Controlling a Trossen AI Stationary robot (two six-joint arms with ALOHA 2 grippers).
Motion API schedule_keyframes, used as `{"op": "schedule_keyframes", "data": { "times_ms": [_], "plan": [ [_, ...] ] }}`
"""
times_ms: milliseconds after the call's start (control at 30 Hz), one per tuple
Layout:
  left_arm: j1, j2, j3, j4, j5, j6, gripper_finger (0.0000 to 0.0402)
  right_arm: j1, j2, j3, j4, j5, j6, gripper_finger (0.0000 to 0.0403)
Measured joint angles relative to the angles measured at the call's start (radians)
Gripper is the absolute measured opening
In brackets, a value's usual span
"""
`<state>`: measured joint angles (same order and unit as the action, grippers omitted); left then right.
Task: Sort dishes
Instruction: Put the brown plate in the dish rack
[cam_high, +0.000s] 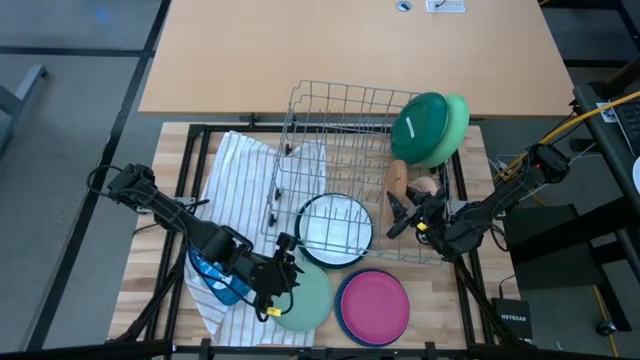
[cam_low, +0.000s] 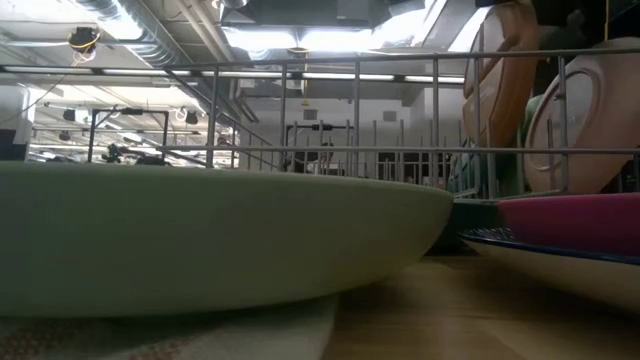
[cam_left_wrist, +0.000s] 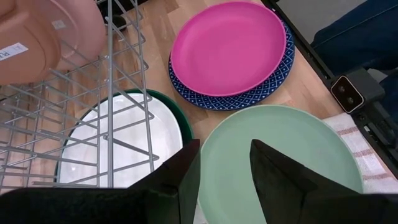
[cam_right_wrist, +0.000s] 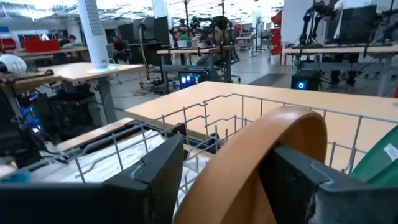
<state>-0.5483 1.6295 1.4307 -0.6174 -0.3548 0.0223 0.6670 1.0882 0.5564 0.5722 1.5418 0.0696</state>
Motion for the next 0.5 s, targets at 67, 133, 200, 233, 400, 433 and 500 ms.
{"op": "schedule_keyframes", "data": {
  "times_ms": [67, 133, 200, 233, 400, 433, 500],
  "plan": [
    [0.0, 0.0, 0.0, 0.0, 0.0, -0.002, 0.0129, 0.0, 0.0, 0.0, -0.024, -0.005, 0.001, 0.0202],
    [0.0, 0.0, 0.0, 0.0, 0.0, -0.008, 0.0129, 0.0, 0.0, 0.0, -0.044, -0.021, 0.0, 0.0202],
    [0.0, 0.0, 0.0, -0.001, 0.0, -0.016, 0.0129, 0.0, 0.0, 0.0, -0.063, -0.046, 0.0, 0.0202],
    [0.0, 0.0, 0.0, -0.001, 0.0, -0.02, 0.0129, 0.0, 0.0, 0.0, -0.074, -0.054, 0.0, 0.0202],
    [-0.001, 0.0, 0.0, -0.003, 0.0, -0.023, 0.0129, 0.001, 0.0, 0.0, -0.133, -0.07, 0.002, 0.0202],
    [-0.001, 0.0, 0.0, -0.003, 0.0, -0.023, 0.0129, 0.001, 0.0, 0.0, -0.143, -0.073, 0.002, 0.0202],
    [-0.001, 0.0, 0.0, -0.003, 0.0, -0.026, 0.0129, 0.001, 0.0, 0.0, -0.161, -0.091, 0.001, 0.0202]
  ]
}}
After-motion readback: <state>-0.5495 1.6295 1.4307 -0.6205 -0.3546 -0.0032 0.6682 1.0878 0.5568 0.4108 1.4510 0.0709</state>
